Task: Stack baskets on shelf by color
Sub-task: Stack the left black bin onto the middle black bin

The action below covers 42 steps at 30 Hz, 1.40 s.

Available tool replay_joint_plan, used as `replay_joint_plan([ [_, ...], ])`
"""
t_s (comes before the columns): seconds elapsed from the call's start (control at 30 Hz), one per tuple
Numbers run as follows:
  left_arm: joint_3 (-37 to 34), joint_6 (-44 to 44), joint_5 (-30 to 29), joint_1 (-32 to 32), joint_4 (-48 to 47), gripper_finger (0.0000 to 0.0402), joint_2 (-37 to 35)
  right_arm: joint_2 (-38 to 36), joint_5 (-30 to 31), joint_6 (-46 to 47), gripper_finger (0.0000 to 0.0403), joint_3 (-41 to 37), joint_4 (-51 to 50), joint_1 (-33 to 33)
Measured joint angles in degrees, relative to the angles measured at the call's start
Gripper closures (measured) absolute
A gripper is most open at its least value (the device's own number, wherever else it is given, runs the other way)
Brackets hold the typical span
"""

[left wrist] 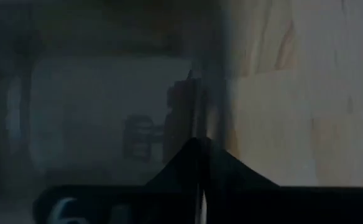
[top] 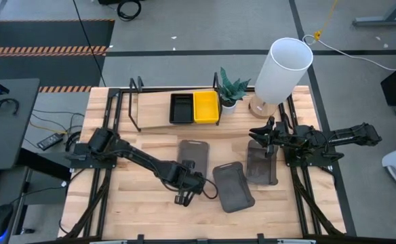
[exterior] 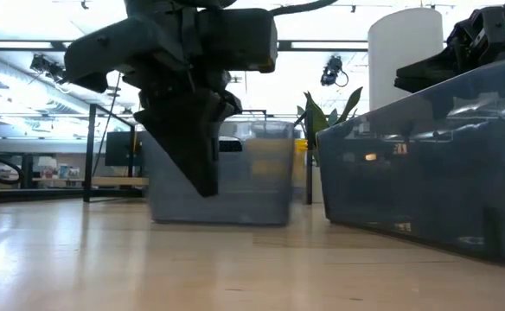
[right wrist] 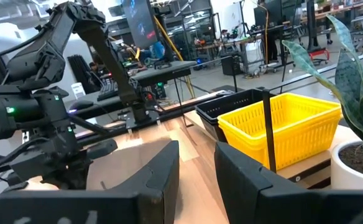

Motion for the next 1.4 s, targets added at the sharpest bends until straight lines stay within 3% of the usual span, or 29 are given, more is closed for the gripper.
replay_joint_plan([
  [0.33,0.0,-8.8,0.7,-0.2,-4.2,0.0396,-5.7,0.0,0.0,0.0,0.0294,0.0,0.0,0.0],
  [0.67,0.0,-20.7,0.4,-1.6,1.4,0.0394,-15.1,0.0,0.0,0.0,0.0294,0.0,0.0,0.0],
  [1.07,0.0,-22.9,-2.1,-5.2,31.5,0.0392,-18.5,0.0,0.0,0.0,0.0294,0.0,0.0,0.0],
  [1.4,0.0,-28.3,-5.6,-7.1,46.6,0.0391,-17.9,0.0,0.0,0.0,0.0294,0.0,0.0,0.0],
])
